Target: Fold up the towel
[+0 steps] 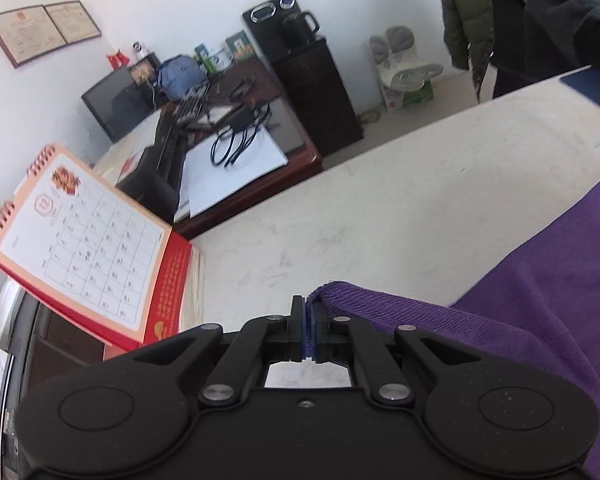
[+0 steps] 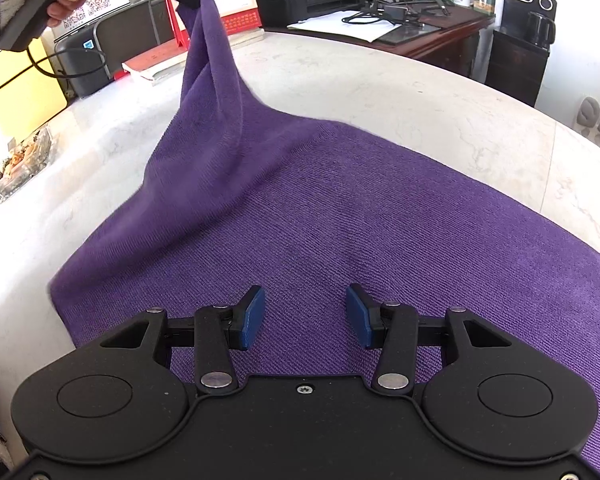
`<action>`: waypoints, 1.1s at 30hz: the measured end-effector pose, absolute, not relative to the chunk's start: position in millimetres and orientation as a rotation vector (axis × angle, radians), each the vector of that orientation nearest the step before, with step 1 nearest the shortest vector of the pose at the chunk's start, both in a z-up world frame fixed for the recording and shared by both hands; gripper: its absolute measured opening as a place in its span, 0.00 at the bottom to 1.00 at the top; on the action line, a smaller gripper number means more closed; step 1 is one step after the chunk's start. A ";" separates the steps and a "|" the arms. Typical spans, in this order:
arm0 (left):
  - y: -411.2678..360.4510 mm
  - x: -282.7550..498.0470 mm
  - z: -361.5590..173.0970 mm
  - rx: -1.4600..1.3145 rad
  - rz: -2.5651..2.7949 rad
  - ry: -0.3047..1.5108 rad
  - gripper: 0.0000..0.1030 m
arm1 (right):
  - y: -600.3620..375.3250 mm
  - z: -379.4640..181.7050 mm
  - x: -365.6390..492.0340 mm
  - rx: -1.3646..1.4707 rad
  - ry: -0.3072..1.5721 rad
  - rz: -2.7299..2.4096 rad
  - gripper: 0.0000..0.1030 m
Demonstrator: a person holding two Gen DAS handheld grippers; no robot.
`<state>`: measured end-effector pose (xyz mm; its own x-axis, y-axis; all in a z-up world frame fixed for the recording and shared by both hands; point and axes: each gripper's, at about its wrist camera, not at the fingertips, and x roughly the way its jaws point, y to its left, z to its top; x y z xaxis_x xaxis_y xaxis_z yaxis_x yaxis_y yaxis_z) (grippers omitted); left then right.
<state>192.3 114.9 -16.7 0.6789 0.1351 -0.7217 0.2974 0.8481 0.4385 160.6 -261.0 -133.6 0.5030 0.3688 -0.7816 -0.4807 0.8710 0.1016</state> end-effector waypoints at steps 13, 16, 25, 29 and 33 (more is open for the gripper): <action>177.3 219.4 -70.9 0.392 0.041 0.928 0.06 | -256.6 -132.3 162.1 -0.161 0.917 0.515 0.44; 187.9 222.6 -69.5 0.287 0.068 0.933 0.11 | -256.5 -131.9 162.5 -0.167 0.919 0.515 0.44; 218.1 221.6 -54.6 0.077 0.170 0.919 0.18 | -252.8 -131.1 162.1 -0.193 0.924 0.510 0.44; 228.5 207.7 -44.8 0.026 0.209 0.901 0.18 | -251.0 -130.7 162.4 -0.203 0.926 0.506 0.44; 231.3 171.8 -30.8 -0.042 0.192 0.874 0.20 | -249.4 -130.5 162.9 -0.212 0.930 0.502 0.45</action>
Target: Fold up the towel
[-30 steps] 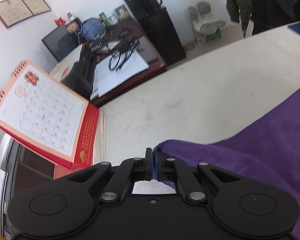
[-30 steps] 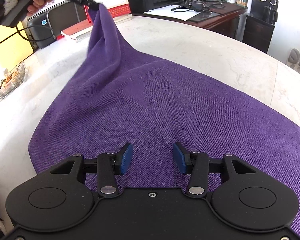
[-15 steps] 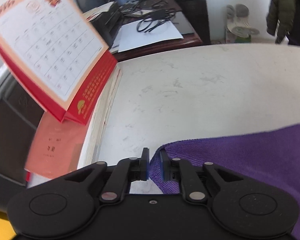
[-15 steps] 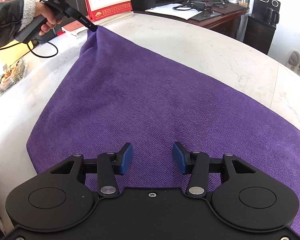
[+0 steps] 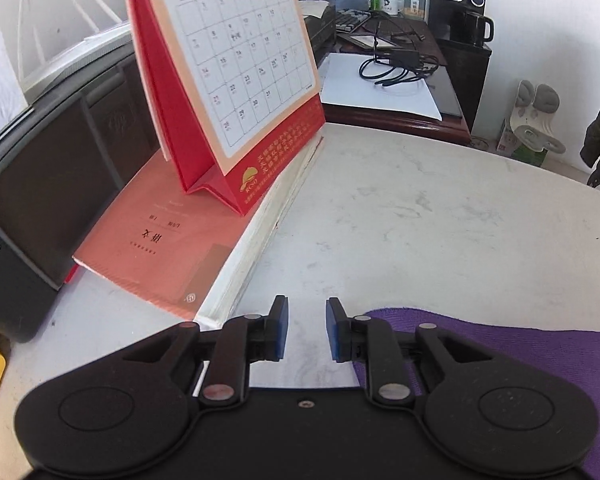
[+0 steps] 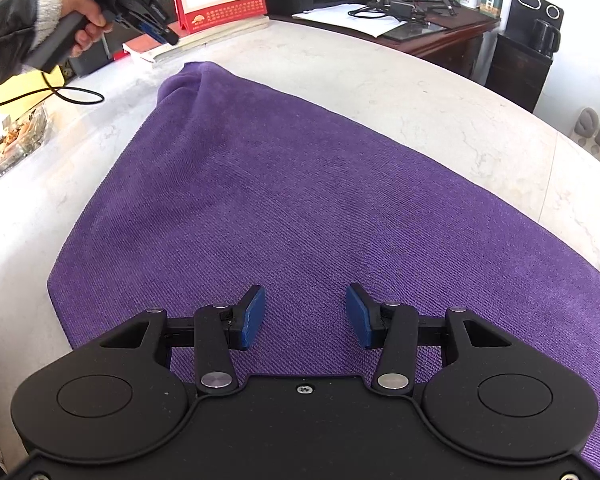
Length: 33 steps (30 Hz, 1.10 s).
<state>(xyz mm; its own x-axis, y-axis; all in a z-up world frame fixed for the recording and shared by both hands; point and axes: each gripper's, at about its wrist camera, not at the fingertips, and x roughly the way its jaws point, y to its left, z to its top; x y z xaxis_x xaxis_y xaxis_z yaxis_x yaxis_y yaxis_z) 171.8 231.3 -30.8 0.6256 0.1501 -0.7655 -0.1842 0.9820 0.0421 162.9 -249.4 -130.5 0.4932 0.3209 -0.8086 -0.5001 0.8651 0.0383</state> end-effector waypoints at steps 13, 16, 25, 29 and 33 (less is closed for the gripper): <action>195.2 30.0 -35.1 -0.211 0.096 0.865 0.25 | -206.6 -75.9 157.8 -0.231 0.830 0.640 0.48; 191.5 5.2 -41.7 -0.271 0.108 0.870 0.26 | -161.5 -72.5 150.2 -0.296 0.814 0.753 0.48; 194.6 -49.6 -44.9 -0.327 0.126 0.880 0.29 | -56.0 -121.4 132.8 -0.551 0.860 0.845 0.46; 198.0 -60.7 -47.1 -0.325 0.127 0.883 0.30 | -49.7 -128.8 137.2 -0.542 0.892 0.796 0.46; 199.9 -62.8 -49.2 -0.333 0.116 0.879 0.30 | -52.9 -127.2 142.8 -0.499 0.942 0.768 0.43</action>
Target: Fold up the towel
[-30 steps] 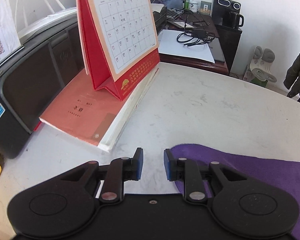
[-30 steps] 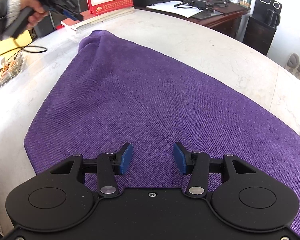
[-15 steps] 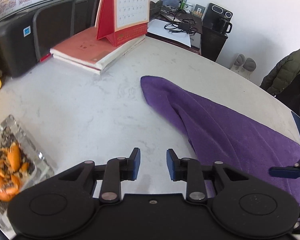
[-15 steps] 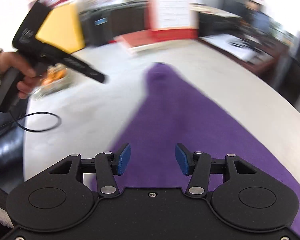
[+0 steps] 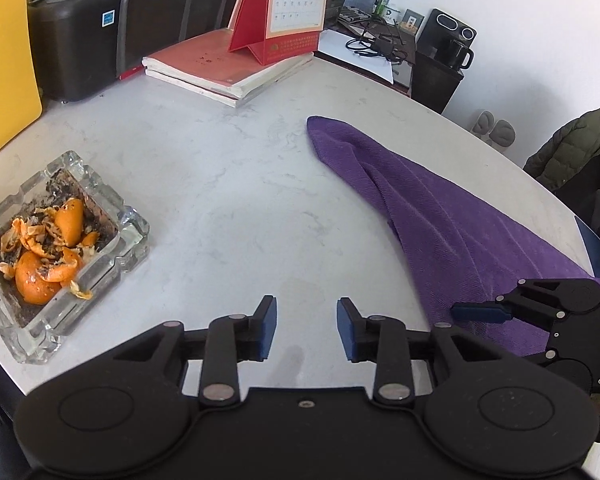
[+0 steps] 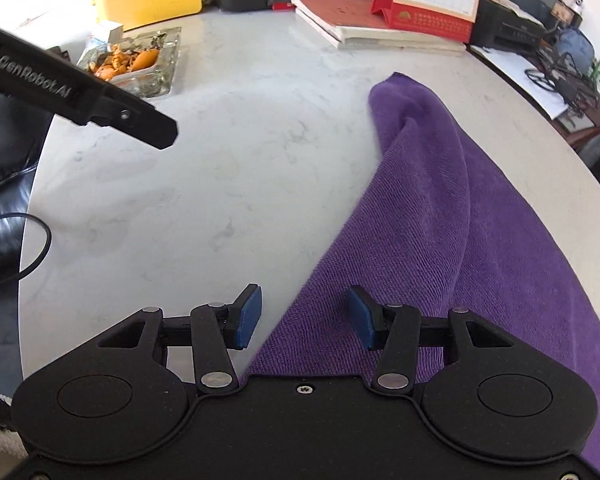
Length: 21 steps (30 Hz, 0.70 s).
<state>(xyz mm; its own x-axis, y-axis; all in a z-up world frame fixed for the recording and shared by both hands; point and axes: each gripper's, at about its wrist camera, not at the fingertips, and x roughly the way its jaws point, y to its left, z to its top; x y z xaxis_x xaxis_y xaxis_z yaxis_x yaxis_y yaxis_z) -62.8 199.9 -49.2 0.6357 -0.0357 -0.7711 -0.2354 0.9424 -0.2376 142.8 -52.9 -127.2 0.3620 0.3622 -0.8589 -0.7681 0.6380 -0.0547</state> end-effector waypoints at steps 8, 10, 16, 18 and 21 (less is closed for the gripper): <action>192.1 -54.4 -55.6 -0.333 0.079 0.882 0.31 | -75.8 -122.5 164.7 -0.370 1.031 0.734 0.06; 189.7 -51.0 -56.6 -0.329 0.070 0.885 0.31 | -90.5 -120.7 177.3 -0.247 1.063 0.741 0.05; 182.8 -38.4 -61.0 -0.315 0.040 0.904 0.31 | -151.8 -108.8 207.2 0.088 1.073 0.688 0.05; 177.9 -31.2 -63.7 -0.314 0.011 0.915 0.31 | -173.5 -107.6 217.9 0.180 1.068 0.652 0.05; 167.4 -19.8 -68.0 -0.307 -0.044 0.932 0.31 | -200.0 -111.8 230.4 0.267 1.061 0.596 0.05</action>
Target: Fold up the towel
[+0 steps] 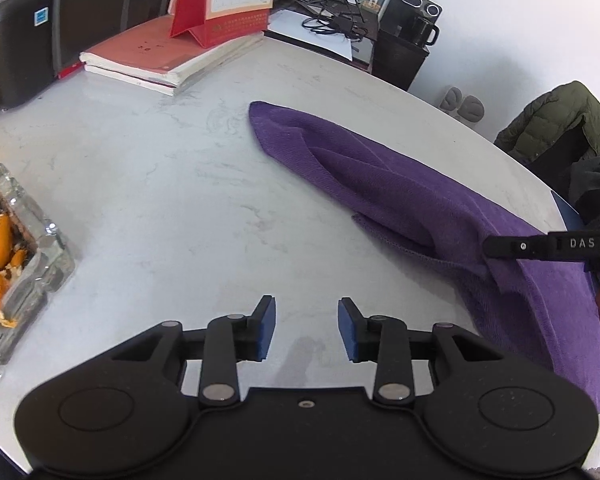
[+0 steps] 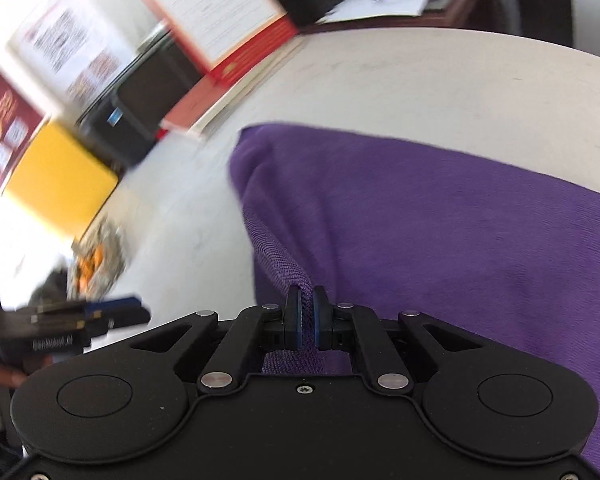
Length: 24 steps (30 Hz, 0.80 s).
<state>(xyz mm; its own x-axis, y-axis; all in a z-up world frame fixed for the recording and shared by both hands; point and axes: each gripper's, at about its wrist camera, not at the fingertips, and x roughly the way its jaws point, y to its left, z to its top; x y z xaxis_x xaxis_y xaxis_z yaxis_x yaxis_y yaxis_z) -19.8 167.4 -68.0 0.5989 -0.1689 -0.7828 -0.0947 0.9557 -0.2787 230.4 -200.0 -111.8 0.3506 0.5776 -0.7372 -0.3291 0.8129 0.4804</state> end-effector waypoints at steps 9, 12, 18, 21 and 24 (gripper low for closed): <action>146.2 40.2 -84.2 -0.446 -0.106 0.967 0.31 | -225.7 -147.9 245.1 0.367 1.098 0.553 0.05; 146.5 60.3 -88.7 -0.535 -0.106 0.980 0.32 | -226.3 -151.3 244.6 0.389 1.104 0.567 0.05; 146.2 90.8 -99.8 -0.654 -0.094 1.026 0.36 | -235.3 -156.4 246.3 0.427 1.113 0.585 0.05; 148.8 98.7 -104.6 -0.710 -0.081 1.043 0.36 | -237.1 -157.2 246.7 0.422 1.111 0.591 0.06; 151.1 102.7 -105.0 -0.749 -0.073 1.048 0.36 | -238.3 -158.5 247.2 0.423 1.108 0.599 0.06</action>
